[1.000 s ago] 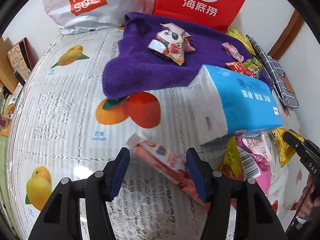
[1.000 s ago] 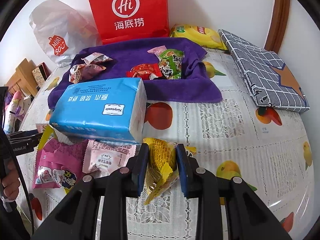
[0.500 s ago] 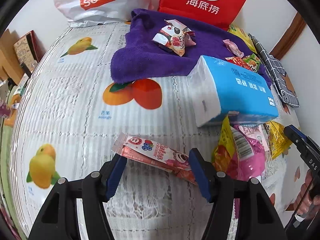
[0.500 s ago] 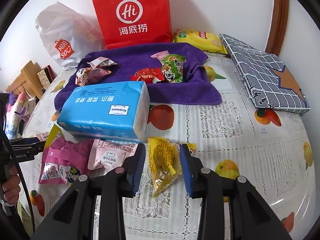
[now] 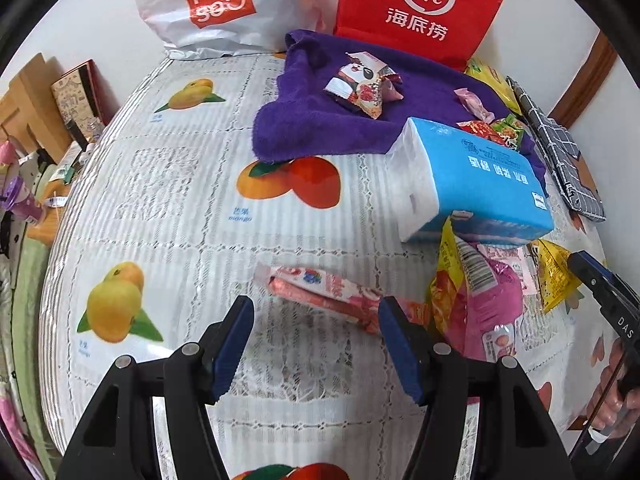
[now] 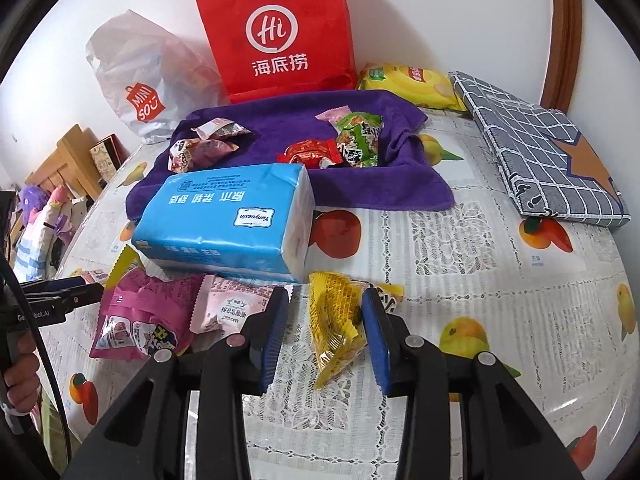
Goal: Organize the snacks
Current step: 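Grasp the pink stick packet with the left tool while the right tool grasps the yellow bag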
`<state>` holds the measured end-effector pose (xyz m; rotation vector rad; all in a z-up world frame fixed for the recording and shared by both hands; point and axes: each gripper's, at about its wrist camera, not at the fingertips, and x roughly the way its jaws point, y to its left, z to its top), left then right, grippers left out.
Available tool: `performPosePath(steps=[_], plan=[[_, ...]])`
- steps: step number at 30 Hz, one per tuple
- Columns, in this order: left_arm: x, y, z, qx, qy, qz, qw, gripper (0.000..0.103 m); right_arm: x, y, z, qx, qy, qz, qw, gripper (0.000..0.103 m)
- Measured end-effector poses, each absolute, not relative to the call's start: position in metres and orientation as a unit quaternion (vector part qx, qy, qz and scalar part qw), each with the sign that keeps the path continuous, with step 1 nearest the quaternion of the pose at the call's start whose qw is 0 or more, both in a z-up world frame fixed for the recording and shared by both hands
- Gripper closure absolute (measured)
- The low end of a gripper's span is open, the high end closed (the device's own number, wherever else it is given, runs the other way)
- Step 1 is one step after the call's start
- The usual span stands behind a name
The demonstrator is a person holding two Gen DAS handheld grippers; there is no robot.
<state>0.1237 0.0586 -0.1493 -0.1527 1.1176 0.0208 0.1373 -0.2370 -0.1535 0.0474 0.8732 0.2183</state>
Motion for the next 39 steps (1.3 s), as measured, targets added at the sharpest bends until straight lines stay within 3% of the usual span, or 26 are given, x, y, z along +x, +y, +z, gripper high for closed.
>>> performPosePath(steps=[18,21,29,33,39], plan=[[0.137,0.033,-0.17,-0.096,0.537,-0.037,0.837,0.042,0.135,-0.253,-0.16,0.021,0.431,0.087,0.898,0.064],[0.146,0.032,-0.174,-0.101,0.539,-0.043,0.835,0.046,0.139,-0.253,-0.162,0.022,0.434,0.085,0.896,0.064],[0.16,0.024,-0.174,-0.088,0.526,-0.058,0.844,0.073,0.149,-0.256,-0.166,0.026,0.443,0.082,0.892,0.062],[0.164,0.028,-0.174,-0.09,0.522,-0.054,0.846,0.075,0.15,-0.253,-0.168,0.02,0.443,0.089,0.892,0.048],[0.169,0.026,-0.176,-0.082,0.521,-0.058,0.848,0.073,0.161,-0.244,-0.184,0.017,0.465,0.09,0.881,0.047]])
